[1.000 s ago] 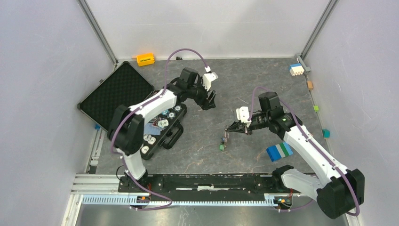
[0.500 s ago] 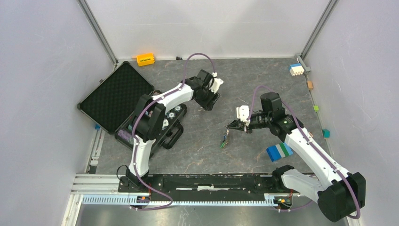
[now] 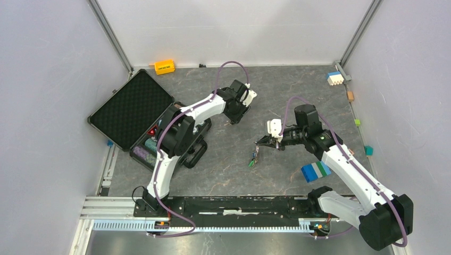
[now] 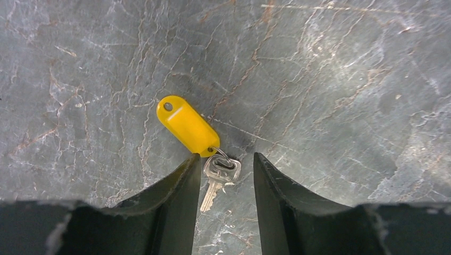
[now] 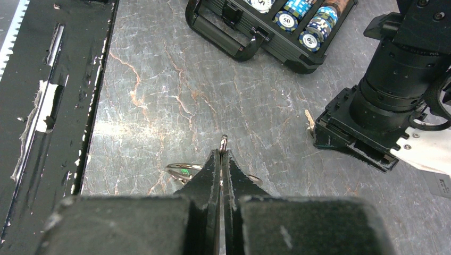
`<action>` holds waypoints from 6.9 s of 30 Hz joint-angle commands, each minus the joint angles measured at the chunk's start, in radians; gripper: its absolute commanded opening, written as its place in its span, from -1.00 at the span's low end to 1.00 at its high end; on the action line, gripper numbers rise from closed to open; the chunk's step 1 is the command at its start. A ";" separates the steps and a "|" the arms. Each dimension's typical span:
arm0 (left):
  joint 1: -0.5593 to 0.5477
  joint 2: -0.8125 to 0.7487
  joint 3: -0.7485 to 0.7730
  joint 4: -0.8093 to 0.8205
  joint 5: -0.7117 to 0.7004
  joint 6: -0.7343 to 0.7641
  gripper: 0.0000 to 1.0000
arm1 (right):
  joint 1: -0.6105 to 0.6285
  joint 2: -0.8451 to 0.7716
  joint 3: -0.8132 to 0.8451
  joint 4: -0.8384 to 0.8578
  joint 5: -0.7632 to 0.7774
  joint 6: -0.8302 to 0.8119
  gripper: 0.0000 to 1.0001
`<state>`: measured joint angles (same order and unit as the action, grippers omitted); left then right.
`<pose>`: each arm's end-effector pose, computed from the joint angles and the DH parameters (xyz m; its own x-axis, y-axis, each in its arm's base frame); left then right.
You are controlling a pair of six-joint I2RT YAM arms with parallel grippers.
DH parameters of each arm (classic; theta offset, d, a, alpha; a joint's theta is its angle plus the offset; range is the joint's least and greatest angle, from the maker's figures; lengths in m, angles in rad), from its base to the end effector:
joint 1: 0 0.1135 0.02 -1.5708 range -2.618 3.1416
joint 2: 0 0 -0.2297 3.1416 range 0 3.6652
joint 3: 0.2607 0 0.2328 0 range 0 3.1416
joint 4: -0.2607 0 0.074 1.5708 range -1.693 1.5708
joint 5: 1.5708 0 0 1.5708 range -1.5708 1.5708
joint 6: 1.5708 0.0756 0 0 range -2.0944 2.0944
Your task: Put the keys on the keyring
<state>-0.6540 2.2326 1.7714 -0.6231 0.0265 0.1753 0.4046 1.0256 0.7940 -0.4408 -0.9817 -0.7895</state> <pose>0.3632 -0.2810 0.1161 -0.5830 0.6666 -0.4645 0.7309 0.6800 0.0585 0.1815 0.1461 0.2444 0.1766 -0.3535 -0.9186 -0.9816 0.0053 -0.1908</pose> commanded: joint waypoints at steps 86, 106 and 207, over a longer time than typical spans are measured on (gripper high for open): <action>-0.109 -0.539 -0.669 0.215 0.224 0.203 -0.08 | -0.006 0.004 0.016 -0.038 -0.044 -0.085 -1.00; -0.191 -0.496 -0.737 0.324 0.004 0.229 -0.24 | -0.010 0.000 0.014 -0.039 -0.041 -0.082 -1.00; -0.184 -0.543 -0.712 0.256 0.055 0.199 -0.83 | -0.010 0.015 0.013 -0.041 -0.015 -0.086 -1.00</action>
<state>-0.8417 1.7226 1.0649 -0.3691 0.0437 0.3099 0.3973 1.0447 0.7940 -0.4946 -0.9848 -0.8608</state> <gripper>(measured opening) 0.050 0.010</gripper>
